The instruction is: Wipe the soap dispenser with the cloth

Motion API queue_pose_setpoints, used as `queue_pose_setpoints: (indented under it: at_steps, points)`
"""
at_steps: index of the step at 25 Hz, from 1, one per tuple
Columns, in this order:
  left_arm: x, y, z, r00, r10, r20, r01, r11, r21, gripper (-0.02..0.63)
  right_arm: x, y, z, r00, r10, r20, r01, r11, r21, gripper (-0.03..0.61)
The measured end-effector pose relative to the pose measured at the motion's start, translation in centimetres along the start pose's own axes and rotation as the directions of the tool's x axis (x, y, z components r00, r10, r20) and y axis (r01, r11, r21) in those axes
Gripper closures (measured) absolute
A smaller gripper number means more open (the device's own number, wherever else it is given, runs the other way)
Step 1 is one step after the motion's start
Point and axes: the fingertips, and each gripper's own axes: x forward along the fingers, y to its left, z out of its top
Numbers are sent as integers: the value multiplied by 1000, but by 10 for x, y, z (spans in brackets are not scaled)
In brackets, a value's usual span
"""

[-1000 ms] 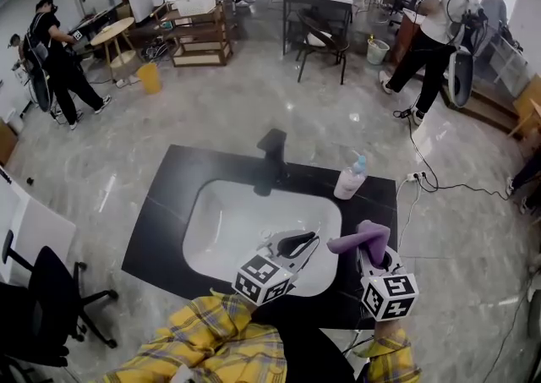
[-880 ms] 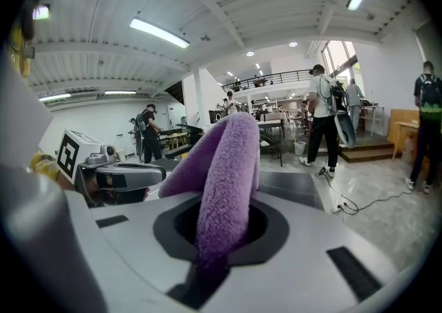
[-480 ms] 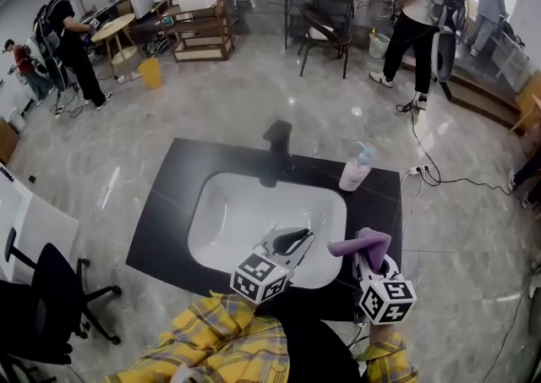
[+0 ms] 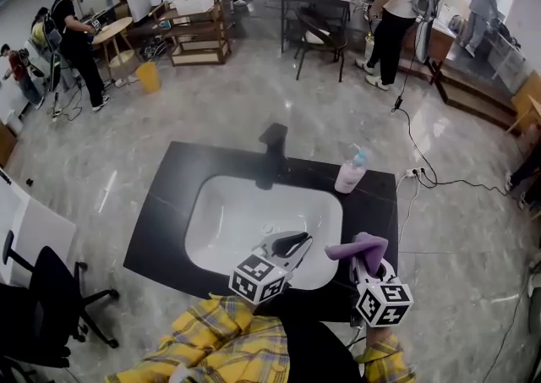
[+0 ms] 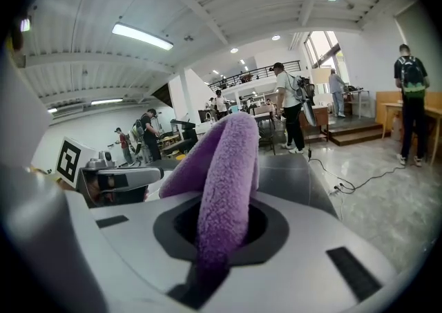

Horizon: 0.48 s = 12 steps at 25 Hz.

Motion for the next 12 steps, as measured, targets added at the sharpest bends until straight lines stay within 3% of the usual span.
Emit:
queue_pose_setpoints:
  at_steps: [12]
  points:
    - [7, -7, -7, 1000, -4, -31, 4, 1000, -9, 572, -1, -3, 1, 1000, -8, 1, 8, 1000, 7, 541]
